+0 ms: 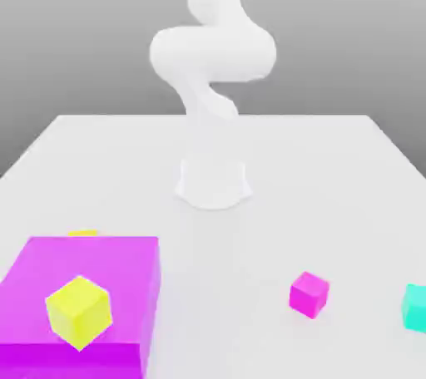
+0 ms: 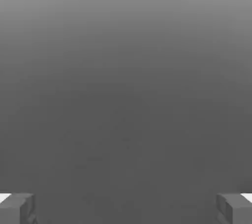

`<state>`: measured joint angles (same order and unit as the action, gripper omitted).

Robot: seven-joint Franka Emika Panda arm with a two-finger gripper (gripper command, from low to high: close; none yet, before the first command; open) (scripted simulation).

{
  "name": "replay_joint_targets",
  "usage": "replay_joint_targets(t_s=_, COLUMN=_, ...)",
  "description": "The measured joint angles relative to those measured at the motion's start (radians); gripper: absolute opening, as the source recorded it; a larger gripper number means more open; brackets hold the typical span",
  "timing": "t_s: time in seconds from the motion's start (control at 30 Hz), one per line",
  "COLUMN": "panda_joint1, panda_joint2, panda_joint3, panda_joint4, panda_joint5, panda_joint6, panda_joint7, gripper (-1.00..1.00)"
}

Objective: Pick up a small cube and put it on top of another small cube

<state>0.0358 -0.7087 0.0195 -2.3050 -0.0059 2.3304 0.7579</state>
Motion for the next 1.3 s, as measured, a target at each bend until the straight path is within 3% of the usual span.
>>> replay_joint_targets(t_s=0.5, panda_joint1=0.189, panda_joint2=0.549, panda_joint3=0.152, panda_joint4=-0.030, panda_joint5=-0.053, panda_joint6=0.183, panda_joint7=-0.241, gripper=0.00)
replay_joint_targets(t_s=0.9, panda_joint1=0.360, panda_joint2=0.991, panda_joint3=0.248, panda_joint4=-0.052, panda_joint5=-0.172, panda_joint6=0.323, panda_joint7=-0.377, gripper=0.00)
replay_joint_targets(t_s=1.07, panda_joint1=0.427, panda_joint2=1.173, panda_joint3=0.191, panda_joint4=-0.022, panda_joint5=-0.255, panda_joint6=0.443, panda_joint7=-0.336, gripper=0.00)
replay_joint_targets(t_s=1.1, panda_joint1=0.437, panda_joint2=1.196, panda_joint3=0.179, panda_joint4=-0.017, panda_joint5=-0.265, panda_joint6=0.460, panda_joint7=-0.329, gripper=-1.00)
replay_joint_targets(t_s=1.3, panda_joint1=0.441, panda_joint2=1.208, panda_joint3=0.174, panda_joint4=-0.015, panda_joint5=-0.271, panda_joint6=0.468, panda_joint7=-0.325, gripper=-1.00)
